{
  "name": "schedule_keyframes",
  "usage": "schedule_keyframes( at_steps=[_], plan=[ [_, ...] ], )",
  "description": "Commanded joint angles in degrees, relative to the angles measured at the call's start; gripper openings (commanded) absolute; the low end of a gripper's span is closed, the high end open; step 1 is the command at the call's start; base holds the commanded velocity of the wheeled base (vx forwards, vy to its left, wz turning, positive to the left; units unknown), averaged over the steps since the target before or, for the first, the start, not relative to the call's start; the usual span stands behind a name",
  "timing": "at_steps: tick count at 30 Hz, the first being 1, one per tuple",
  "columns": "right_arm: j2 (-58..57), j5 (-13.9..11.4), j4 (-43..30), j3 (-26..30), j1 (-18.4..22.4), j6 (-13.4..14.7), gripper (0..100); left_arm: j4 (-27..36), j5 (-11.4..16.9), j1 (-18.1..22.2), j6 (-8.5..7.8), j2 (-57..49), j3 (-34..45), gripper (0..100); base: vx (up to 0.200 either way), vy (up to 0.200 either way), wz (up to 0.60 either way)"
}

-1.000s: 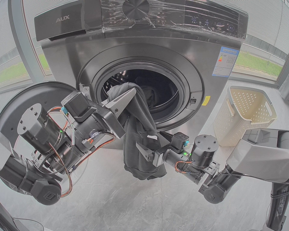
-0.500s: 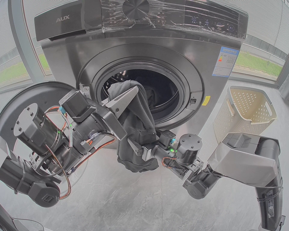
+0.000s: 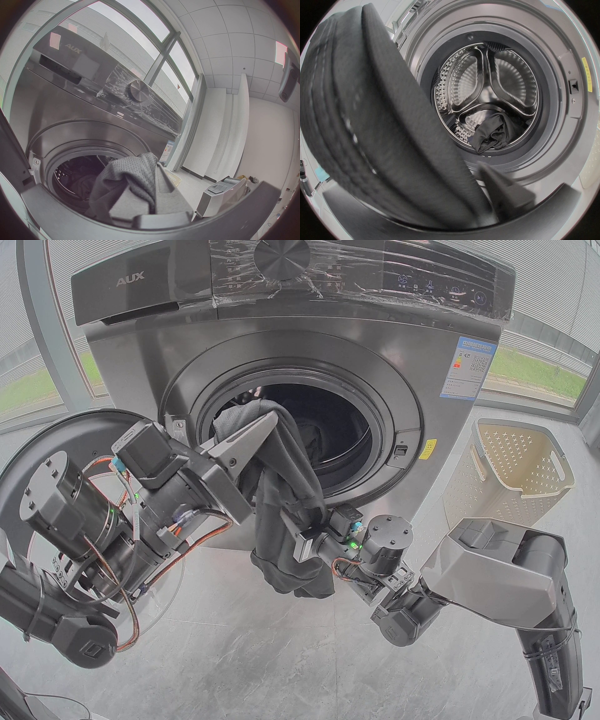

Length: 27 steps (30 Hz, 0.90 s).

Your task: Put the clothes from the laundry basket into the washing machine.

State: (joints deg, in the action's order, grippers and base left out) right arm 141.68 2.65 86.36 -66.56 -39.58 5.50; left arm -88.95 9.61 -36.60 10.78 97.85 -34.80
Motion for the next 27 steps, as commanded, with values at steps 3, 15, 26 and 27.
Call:
schedule_keyframes(
  at_steps=[3, 15, 26, 27],
  plan=[
    [-2.37, 0.08, 0.39, 2.22, 2.58, 0.13, 0, -0.34, 0.24, 2.06, 0.3, -0.12, 1.14, 0, 0.0, 0.0, 0.0],
    [-13.18, 0.17, 0.92, 10.05, 7.77, -0.05, 0, -0.34, 4.81, 10.76, -0.05, 3.48, 12.13, 0, 0.0, 0.0, 0.0],
    [-18.81, 0.34, 0.21, 12.07, 3.9, 0.13, 0, -0.61, 7.88, 10.58, -1.72, 16.14, 14.06, 0, 0.0, 0.0, 0.0],
    [-18.9, 0.34, 0.21, 12.07, 3.72, 0.13, 0, -0.69, 7.97, 10.76, -1.72, 16.93, 13.89, 0, 0.0, 0.0, 0.0]
  ],
)
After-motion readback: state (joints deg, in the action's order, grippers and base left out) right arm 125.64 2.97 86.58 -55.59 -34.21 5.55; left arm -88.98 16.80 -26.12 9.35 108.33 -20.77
